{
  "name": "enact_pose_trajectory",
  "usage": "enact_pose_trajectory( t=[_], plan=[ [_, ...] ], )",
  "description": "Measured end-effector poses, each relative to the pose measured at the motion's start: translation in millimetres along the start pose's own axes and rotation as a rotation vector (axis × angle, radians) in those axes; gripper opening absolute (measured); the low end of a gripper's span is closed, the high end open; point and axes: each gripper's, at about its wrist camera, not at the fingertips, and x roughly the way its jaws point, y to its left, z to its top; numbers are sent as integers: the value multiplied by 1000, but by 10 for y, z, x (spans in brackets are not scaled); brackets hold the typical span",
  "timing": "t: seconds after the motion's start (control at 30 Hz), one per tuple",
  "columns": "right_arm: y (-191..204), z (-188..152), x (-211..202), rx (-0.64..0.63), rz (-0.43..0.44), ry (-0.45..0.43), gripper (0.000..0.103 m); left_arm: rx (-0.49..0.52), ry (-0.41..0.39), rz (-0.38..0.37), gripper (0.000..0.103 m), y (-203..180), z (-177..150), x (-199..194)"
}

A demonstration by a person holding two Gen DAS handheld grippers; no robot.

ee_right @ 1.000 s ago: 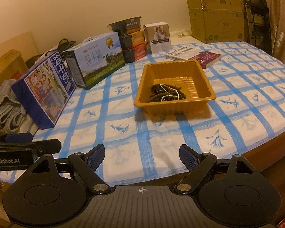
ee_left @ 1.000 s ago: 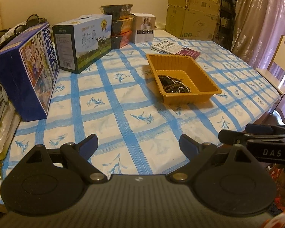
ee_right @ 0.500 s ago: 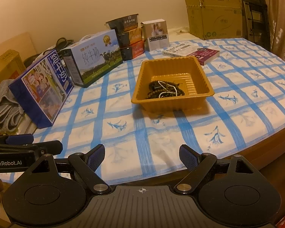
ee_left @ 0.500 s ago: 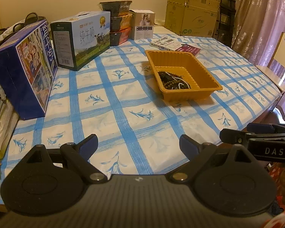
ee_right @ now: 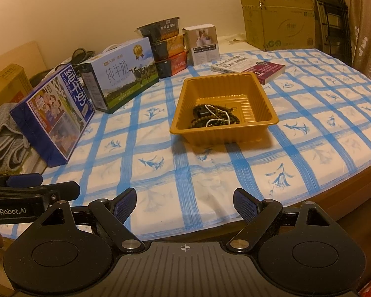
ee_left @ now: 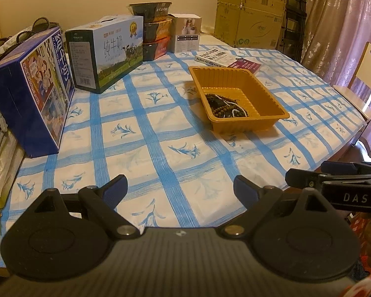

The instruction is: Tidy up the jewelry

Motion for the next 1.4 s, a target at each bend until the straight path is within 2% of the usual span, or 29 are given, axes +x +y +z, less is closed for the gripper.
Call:
enact_pose_trajectory(
  t=[1.4],
  plan=[
    [-16,75,-18,1,0,-7,85,3,-8,-4,92,-16,101,-31]
  ],
)
